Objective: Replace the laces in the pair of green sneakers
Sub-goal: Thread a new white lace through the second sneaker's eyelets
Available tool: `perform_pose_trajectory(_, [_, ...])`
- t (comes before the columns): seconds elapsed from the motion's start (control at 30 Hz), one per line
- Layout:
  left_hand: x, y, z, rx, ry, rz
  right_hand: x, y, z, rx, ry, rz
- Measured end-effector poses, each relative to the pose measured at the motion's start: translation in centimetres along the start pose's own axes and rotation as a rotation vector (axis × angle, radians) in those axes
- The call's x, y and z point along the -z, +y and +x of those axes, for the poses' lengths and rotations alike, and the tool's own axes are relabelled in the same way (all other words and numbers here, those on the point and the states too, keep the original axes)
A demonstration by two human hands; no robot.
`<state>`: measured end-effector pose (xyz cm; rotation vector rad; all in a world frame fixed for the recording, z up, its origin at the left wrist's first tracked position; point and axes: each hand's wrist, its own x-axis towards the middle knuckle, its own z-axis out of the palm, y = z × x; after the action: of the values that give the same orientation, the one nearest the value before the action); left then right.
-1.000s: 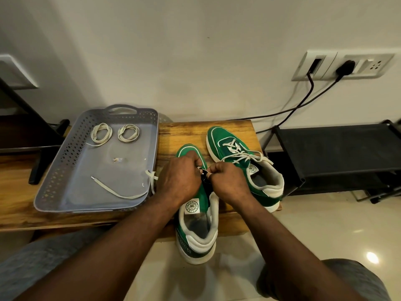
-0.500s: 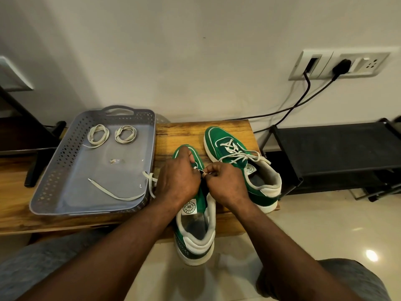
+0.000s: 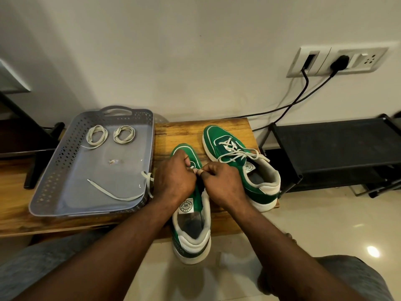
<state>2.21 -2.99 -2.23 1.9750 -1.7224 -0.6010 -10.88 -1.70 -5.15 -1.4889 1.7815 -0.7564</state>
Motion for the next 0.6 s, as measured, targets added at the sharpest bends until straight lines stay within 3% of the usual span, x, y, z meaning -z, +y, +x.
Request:
perform_pose_trajectory(0.2, [-0.1,-0.6,0.4,0.045,-0.047,-0.026,-0.4,0.2,-0.5,0.006,0.009,0.062])
perform_pose_trajectory(0.4, [0.8,-0.9,0.1,-0.097,-0.096,0.033,-0.5,-0.1,-0.2,-0.044,0.01,0.09])
perform_pose_trajectory(0.6, [1.8,-0.7,0.8,-0.121,-0.144,0.147,-0.7,0.1,0.0,-0.143,-0.037,0.303])
